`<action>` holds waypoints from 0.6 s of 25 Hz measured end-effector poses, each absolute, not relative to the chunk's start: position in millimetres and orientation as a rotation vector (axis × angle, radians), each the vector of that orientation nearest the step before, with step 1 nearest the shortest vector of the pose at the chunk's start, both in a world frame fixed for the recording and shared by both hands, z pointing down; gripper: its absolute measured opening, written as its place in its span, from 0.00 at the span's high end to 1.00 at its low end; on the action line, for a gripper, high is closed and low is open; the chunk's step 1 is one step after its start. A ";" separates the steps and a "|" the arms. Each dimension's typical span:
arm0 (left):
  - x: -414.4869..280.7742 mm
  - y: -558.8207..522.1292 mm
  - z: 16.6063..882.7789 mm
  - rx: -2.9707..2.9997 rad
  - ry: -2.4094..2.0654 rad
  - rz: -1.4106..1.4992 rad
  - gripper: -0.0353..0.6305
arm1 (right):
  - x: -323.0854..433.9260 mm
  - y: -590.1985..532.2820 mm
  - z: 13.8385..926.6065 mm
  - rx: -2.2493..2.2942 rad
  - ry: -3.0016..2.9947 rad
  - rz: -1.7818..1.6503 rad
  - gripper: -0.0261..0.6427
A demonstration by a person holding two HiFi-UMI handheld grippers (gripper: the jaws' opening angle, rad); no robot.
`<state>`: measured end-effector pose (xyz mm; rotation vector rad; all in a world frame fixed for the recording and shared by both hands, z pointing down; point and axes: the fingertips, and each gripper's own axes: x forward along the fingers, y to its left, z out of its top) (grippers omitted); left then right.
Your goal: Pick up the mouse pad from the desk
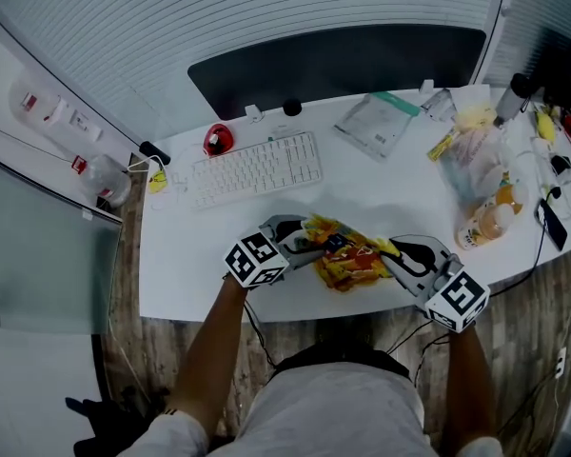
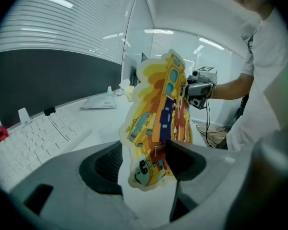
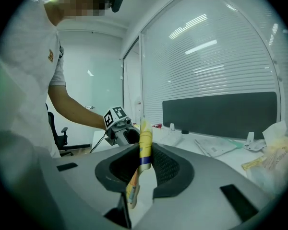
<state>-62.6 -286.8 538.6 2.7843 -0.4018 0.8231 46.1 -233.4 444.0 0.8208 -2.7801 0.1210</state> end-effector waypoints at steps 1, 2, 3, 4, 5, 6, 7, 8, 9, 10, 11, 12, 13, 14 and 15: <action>-62.1 -287.1 536.9 2.793 -0.411 0.806 0.54 | 45.9 -233.5 442.6 0.824 -2.783 0.118 0.84; -61.7 -287.4 535.4 2.800 -0.420 0.792 0.59 | 45.8 -233.5 441.4 0.828 -2.784 0.116 0.84; -61.6 -287.4 534.2 2.805 -0.427 0.780 0.60 | 46.0 -233.8 440.1 0.832 -2.783 0.112 0.84; -61.8 -287.2 532.7 2.809 -0.432 0.768 0.61 | 46.6 -234.5 438.6 0.838 -2.781 0.107 0.84; -62.4 -286.9 530.7 2.813 -0.437 0.754 0.62 | 47.6 -235.4 436.8 0.845 -2.778 0.099 0.84; -63.4 -286.6 528.0 2.818 -0.443 0.737 0.65 | 48.7 -236.7 434.7 0.855 -2.776 0.091 0.84; -64.7 -286.1 524.6 2.823 -0.450 0.717 0.67 | 50.0 -238.1 432.6 0.868 -2.774 0.082 0.84; -66.1 -285.6 520.6 2.829 -0.459 0.695 0.70 | 51.4 -239.6 430.4 0.884 -2.771 0.073 0.84; -67.5 -285.1 516.1 2.835 -0.469 0.672 0.73 | 52.9 -241.3 428.2 0.903 -2.768 0.064 0.84; -68.8 -284.8 511.3 2.843 -0.480 0.649 0.76 | 54.3 -243.2 426.0 0.923 -2.764 0.055 0.84; -70.0 -284.4 506.3 2.851 -0.492 0.628 0.79 | 55.4 -245.0 423.8 0.944 -2.760 0.043 0.84; -71.0 -284.1 501.0 2.859 -0.506 0.607 0.84 | 56.4 -246.8 421.5 0.965 -2.756 0.029 0.84; -72.1 -283.5 495.6 2.868 -0.519 0.585 0.87 | 57.2 -248.6 418.9 0.986 -2.752 0.011 0.84; -73.0 -282.8 490.0 2.878 -0.532 0.565 0.89 | 58.0 -250.4 416.1 1.009 -2.747 -0.011 0.84; -73.8 -281.8 484.6 2.890 -0.544 0.550 0.91 | 58.8 -252.4 413.0 1.033 -2.739 -0.040 0.84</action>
